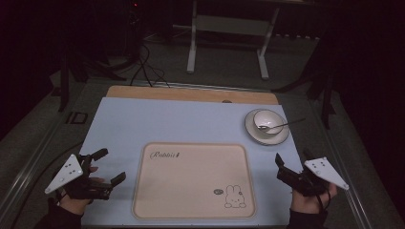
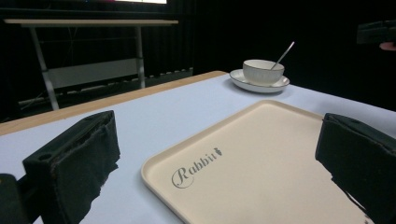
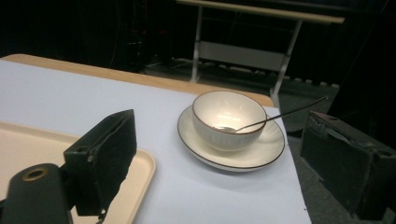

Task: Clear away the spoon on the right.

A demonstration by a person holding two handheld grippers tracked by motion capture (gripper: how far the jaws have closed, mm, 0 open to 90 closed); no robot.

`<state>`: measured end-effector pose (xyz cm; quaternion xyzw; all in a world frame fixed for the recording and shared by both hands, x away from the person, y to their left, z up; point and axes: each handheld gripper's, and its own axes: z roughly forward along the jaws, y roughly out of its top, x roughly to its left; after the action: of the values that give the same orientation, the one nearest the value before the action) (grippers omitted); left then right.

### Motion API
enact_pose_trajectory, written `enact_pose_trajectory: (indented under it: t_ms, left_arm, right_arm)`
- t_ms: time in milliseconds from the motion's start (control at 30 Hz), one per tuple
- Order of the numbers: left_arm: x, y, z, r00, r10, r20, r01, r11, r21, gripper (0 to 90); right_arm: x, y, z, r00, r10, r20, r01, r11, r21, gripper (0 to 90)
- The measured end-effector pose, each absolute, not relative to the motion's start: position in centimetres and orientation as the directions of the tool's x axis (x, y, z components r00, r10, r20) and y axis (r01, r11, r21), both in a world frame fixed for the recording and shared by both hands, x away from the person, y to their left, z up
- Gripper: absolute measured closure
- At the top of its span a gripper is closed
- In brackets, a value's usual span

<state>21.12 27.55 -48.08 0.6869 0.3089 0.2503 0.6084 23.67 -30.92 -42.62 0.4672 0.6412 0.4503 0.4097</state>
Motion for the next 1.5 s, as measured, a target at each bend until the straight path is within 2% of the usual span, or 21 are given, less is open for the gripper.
enact_pose_trajectory:
  t_ms: [167, 200, 333, 767, 1233, 1400, 1500]
  left_arm:
    - [21.1, 27.5, -48.1, 0.685, 0.728, -0.039, 0.125, -0.065, 0.990, 0.0]
    - [21.2, 27.6, -48.1, 0.686, 0.726, -0.045, 0.127, -0.059, 0.990, 0.0]
    - [21.2, 27.6, -48.1, 0.686, 0.726, -0.048, 0.130, -0.057, 0.990, 0.0]
    - [21.3, 27.6, -48.2, 0.687, 0.725, -0.047, 0.132, -0.061, 0.989, 0.0]
    - [21.4, 27.5, -48.3, 0.688, 0.724, -0.048, 0.140, -0.068, 0.988, 0.0]
    - [21.4, 27.5, -48.4, 0.690, 0.723, -0.047, 0.140, -0.069, 0.988, 0.0]
    - [21.4, 27.4, -48.4, 0.692, 0.721, -0.040, 0.141, -0.080, 0.987, 0.0]
  right_arm:
    - [24.8, -31.2, -41.7, -0.223, 0.969, -0.104, 0.232, 0.156, 0.960, 9.9]
    - [25.4, -31.6, -41.2, -0.233, 0.970, -0.067, 0.226, 0.121, 0.967, 9.8]
    - [26.6, -32.4, -40.5, -0.221, 0.975, -0.025, 0.220, 0.075, 0.973, 9.7]
    - [30.6, -35.0, -39.6, -0.192, 0.980, -0.053, 0.215, 0.095, 0.972, 9.8]
    - [35.7, -36.7, -41.6, -0.183, 0.983, -0.008, 0.291, 0.062, 0.955, 11.3]
    - [36.4, -36.9, -42.2, -0.169, 0.986, -0.004, 0.301, 0.056, 0.952, 13.0]
    - [37.3, -37.5, -43.4, -0.130, 0.992, 0.006, 0.313, 0.035, 0.949, 13.3]
